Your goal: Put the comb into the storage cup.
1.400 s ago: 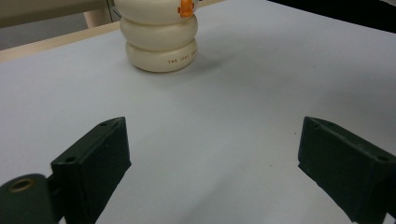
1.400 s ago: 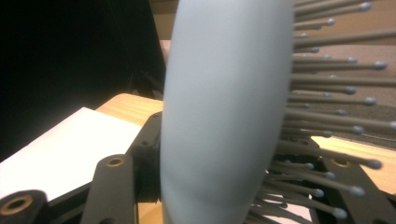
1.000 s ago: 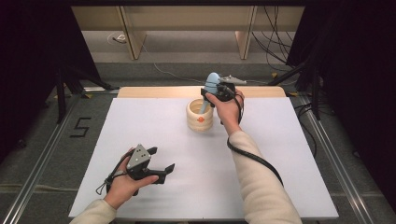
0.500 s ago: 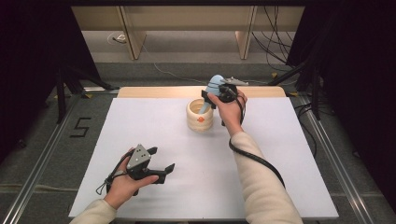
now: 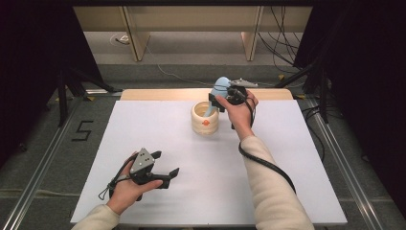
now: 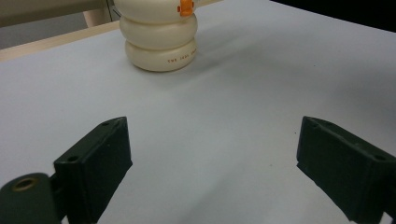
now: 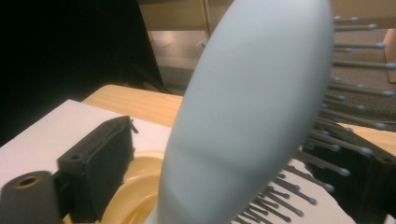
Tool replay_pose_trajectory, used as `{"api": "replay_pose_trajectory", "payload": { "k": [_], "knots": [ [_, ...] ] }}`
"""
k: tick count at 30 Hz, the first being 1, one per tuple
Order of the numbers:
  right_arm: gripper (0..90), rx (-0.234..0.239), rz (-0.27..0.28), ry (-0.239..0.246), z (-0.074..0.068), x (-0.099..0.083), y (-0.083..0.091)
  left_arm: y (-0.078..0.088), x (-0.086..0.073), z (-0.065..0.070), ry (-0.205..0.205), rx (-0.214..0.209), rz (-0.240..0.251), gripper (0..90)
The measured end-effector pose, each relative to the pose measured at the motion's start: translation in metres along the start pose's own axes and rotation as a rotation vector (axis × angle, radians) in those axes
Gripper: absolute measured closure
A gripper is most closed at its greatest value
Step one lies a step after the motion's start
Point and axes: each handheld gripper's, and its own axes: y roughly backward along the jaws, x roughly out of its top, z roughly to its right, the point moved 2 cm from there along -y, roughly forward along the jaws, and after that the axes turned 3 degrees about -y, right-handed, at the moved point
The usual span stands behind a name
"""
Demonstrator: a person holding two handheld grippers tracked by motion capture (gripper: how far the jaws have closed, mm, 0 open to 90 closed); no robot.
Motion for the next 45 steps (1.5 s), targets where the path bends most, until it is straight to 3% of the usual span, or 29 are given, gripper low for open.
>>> {"api": "replay_pose_trajectory", "payload": {
  "k": [10,20,32,42,45],
  "knots": [
    [4.8,0.02,-0.018,0.04,0.007,-0.007,0.016,0.0,0.0,0.0,0.007,0.001,-0.004,9.7],
    [2.4,0.037,-0.044,0.078,0.016,-0.02,0.045,-0.001,-0.001,-0.002,0.01,0.012,-0.007,9.4],
    [1.7,0.066,-0.033,0.127,0.013,-0.03,0.072,-0.001,-0.002,-0.005,0.02,0.02,-0.013,8.8],
    [1.7,0.086,-0.037,0.144,0.011,-0.046,0.086,0.0,-0.003,-0.007,0.014,0.033,-0.016,8.6],
    [1.7,0.107,-0.036,0.13,0.011,-0.049,0.092,0.0,-0.003,-0.007,0.011,0.036,-0.021,8.6]
  ]
}}
